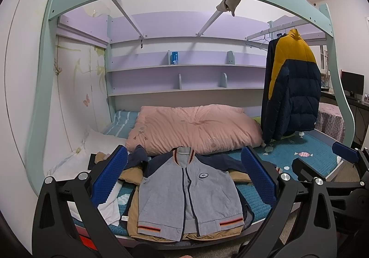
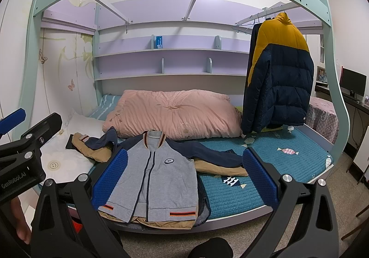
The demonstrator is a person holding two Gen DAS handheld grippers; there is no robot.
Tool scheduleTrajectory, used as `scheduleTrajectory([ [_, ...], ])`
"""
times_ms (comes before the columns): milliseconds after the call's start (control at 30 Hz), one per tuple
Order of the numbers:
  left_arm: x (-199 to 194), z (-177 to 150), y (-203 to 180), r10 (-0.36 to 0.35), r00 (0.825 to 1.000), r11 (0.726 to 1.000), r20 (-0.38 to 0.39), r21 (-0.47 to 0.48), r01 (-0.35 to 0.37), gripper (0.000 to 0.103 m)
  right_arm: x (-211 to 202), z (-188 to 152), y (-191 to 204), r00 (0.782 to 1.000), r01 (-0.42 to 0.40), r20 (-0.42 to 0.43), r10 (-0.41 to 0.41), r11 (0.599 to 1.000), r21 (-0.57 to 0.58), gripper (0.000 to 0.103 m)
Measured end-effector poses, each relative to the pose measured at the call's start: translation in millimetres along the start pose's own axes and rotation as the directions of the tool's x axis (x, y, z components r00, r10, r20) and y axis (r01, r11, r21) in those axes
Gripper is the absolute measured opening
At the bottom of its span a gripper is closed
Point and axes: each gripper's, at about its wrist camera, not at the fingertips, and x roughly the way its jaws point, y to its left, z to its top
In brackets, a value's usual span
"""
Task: Fold large clothes
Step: 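Move both tools toward the grey jacket spread on the bed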
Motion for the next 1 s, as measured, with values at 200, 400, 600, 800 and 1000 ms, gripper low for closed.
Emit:
scheduleTrajectory([
  [200,0.0,0.1,-3.0,-0.002,1.000,1.000,-0.006,0.003,0.002,0.098,-0.1,-0.7,-1.6,1.000,0.000,0.001,0.000,1.000,-0.001,0.096],
  [400,15.9,-10.2,-6.7,0.000,1.000,1.000,-0.023,0.005,0.000,0.098,7.0,1.1,2.1,1.000,-0.005,-0.007,0.005,1.000,0.004,0.096],
  [600,36.6,-16.1,-11.1,0.004,0.998,1.000,-0.056,0.011,-0.003,0.098,23.0,-3.3,-3.2,1.000,-0.007,-0.025,0.007,1.000,0.017,0.096],
  [800,81.4,-24.2,-11.9,-0.013,0.993,1.000,-0.116,-0.005,0.013,0.098,60.5,-7.7,-7.8,0.997,-0.004,-0.079,0.006,0.999,0.032,0.096],
  [1000,147.2,-35.6,-7.5,0.000,0.988,1.000,-0.154,0.008,0.001,0.098,123.6,-17.1,-4.5,0.987,-0.006,-0.161,0.012,0.999,0.035,0.096],
])
